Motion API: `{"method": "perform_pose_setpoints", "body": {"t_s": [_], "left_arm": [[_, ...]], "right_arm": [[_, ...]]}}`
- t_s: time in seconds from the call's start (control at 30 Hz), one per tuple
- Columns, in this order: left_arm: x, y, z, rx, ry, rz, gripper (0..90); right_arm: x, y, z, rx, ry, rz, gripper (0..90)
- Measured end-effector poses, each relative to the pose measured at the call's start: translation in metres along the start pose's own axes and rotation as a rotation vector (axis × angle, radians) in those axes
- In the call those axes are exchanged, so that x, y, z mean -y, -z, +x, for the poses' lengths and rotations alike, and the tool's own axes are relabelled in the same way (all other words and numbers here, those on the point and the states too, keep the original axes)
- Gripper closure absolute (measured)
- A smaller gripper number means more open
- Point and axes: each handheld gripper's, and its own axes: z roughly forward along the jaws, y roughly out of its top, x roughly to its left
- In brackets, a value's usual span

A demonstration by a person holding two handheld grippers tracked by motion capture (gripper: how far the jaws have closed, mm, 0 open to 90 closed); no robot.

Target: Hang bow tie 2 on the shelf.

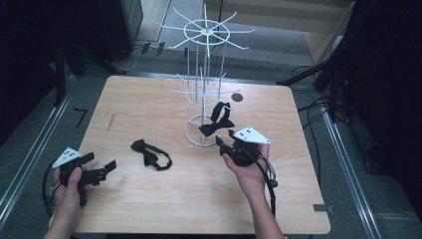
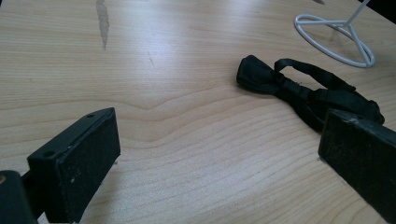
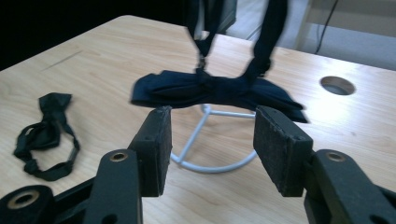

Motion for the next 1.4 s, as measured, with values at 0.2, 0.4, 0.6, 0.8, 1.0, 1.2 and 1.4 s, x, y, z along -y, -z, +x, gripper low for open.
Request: {"method": "perform_pose_setpoints", "body": {"t_s": [0.2, 0.4, 0.6, 0.8, 1.0, 1.2, 1.4], "left_arm": [[0.0, 0.0, 0.0, 0.002, 0.001, 0.003, 0.0], [0.0, 0.0, 0.0, 0.002, 0.0, 0.004, 0.0], [0.0, 0.0, 0.0, 0.002, -0.002, 0.005, 0.0], [0.0, 0.0, 0.0, 0.001, -0.002, 0.007, 0.0], [0.0, 0.0, 0.0, 0.002, -0.001, 0.005, 0.0], [0.0, 0.0, 0.0, 0.002, -0.002, 0.005, 0.0], [0.0, 0.0, 0.0, 0.001, -0.002, 0.006, 0.0]], "right_arm": [[0.0, -0.006, 0.015, -0.032, 0.015, 0.016, 48.6], [0.002, -0.011, 0.024, -0.051, 0.023, 0.028, 48.7], [0.003, -0.018, 0.035, -0.076, 0.025, 0.034, 49.2], [0.006, -0.028, 0.047, -0.098, 0.035, 0.051, 50.7], [0.008, -0.036, 0.055, -0.111, 0.035, 0.068, 52.4], [0.011, -0.045, 0.063, -0.126, 0.04, 0.083, 54.1], [0.014, -0.053, 0.068, -0.117, 0.044, 0.116, 54.7]]}}
